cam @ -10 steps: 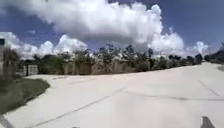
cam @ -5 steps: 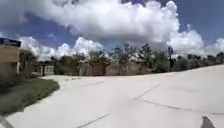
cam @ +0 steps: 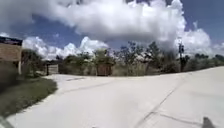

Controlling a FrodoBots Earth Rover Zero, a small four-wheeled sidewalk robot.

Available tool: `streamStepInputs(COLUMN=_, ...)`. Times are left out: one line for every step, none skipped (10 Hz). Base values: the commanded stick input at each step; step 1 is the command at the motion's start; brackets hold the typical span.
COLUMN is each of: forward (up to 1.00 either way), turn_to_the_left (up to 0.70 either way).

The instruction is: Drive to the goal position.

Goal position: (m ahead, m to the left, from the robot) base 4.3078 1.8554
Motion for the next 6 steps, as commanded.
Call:
streamStepInputs(forward=0.85, turn_to_the_left=0.0)
streamStepInputs(forward=0.85, turn_to_the_left=0.26)
streamStepInputs(forward=0.85, turn_to_the_left=0.34)
streamStepInputs(forward=0.85, turn_to_the_left=0.34)
streamStepInputs(forward=0.85, turn_to_the_left=0.34)
streamStepInputs(forward=0.85, turn_to_the_left=0.34)
